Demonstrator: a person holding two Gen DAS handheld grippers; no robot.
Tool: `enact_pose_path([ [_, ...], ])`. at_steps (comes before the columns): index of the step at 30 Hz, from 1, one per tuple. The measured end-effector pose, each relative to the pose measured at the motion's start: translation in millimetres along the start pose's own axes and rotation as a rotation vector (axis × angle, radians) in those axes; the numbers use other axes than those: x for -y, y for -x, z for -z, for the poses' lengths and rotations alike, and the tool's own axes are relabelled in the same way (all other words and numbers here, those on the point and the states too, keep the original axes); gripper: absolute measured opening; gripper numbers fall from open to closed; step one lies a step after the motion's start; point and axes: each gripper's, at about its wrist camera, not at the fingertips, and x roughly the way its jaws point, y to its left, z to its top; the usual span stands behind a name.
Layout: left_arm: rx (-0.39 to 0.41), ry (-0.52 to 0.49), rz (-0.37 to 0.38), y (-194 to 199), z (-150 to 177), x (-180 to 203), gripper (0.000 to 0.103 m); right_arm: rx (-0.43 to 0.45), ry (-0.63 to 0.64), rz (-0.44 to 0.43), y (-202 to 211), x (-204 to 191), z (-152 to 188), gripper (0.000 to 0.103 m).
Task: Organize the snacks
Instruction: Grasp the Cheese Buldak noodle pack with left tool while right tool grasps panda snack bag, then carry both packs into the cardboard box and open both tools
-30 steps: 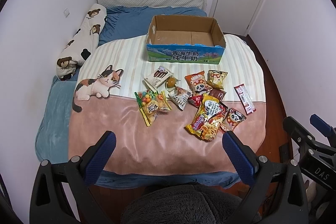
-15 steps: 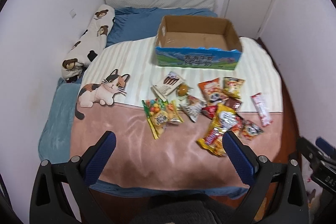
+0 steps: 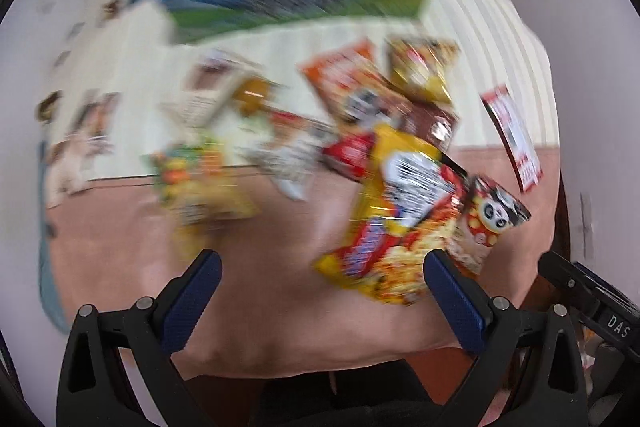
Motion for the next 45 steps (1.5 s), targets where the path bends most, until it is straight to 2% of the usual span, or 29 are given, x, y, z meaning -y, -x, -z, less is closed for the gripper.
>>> enact_pose_path([
  [1,-0.036,-0.035,0.017,-15.8,-4.3,13.3,0.103,-0.007,-0.01,0.004,-7.0,7.3,-2.4,0.089],
  [6,-0.147,-0.184,0.03,-82.3,-15.6,69.5,0.103,-0.042,-0.06,0.002,-28.3,34.9,-7.6,0.088],
  [9,-0.191,-0.267,-0.02,-112.0,-17.0,90.6,0.102,-0.06,-0.064,-0.002,-36.9,43.8,-7.1,0.088],
  [10,-0.186,-0.28,-0.047,-117.5,-16.6,93.2,0.095,-0.068,-0.067,-0.015,-40.3,46.4,-6.7,0.088],
  [11,-0.173,-0.274,-0.061,-119.4,-16.3,92.0,0.088,-0.073,-0.068,-0.025,-43.3,47.7,-6.6,0.088],
  [14,-0.135,-0.177,-0.032,-112.6,-15.6,73.6,0.085,-0.076,-0.061,-0.044,-49.4,46.2,-4.7,0.087],
  [16,-0.128,-0.115,-0.054,-105.0,-9.6,57.0,0.084,-0.077,-0.061,-0.075,-56.0,40.7,-5.2,0.081],
  [21,-0.133,0.045,-0.111,-99.0,11.1,14.0,0.084,-0.099,-0.051,-0.117,-81.3,10.1,-9.3,0.075],
  [24,-0.154,0.118,-0.091,-106.5,15.3,-6.7,0.085,-0.094,-0.093,-0.125,-96.8,-6.9,-14.5,0.075],
  [27,-0.197,0.103,-0.06,-119.7,14.1,-15.8,0.087,-0.094,-0.128,-0.084,-114.3,-23.0,-21.3,0.075],
  [30,-0.2,0.088,-0.038,-132.2,12.0,-21.0,0.088,-0.09,-0.121,-0.011,-128.1,-40.6,-26.6,0.075],
  [32,-0.19,0.09,-0.016,-138.6,10.0,-24.0,0.086,-0.089,-0.106,0.053,-133.9,-48.6,-26.9,0.071],
  [34,-0.179,0.084,0.0,-137.1,13.3,-31.0,0.086,-0.076,-0.087,0.117,-137.5,-54.7,-25.3,0.06],
  [38,-0.154,0.07,0.017,-117.6,6.0,-47.9,0.084,-0.046,-0.025,0.175,-138.1,-62.2,-18.8,0.052],
  [42,-0.107,0.046,0.017,-94.1,15.7,-51.5,0.084,-0.029,0.064,0.158,-127.4,-74.3,-9.7,0.043],
  [45,-0.094,0.047,0.039,-70.3,16.9,-55.4,0.084,-0.04,0.099,0.107,-113.5,-76.3,-0.6,0.042],
])
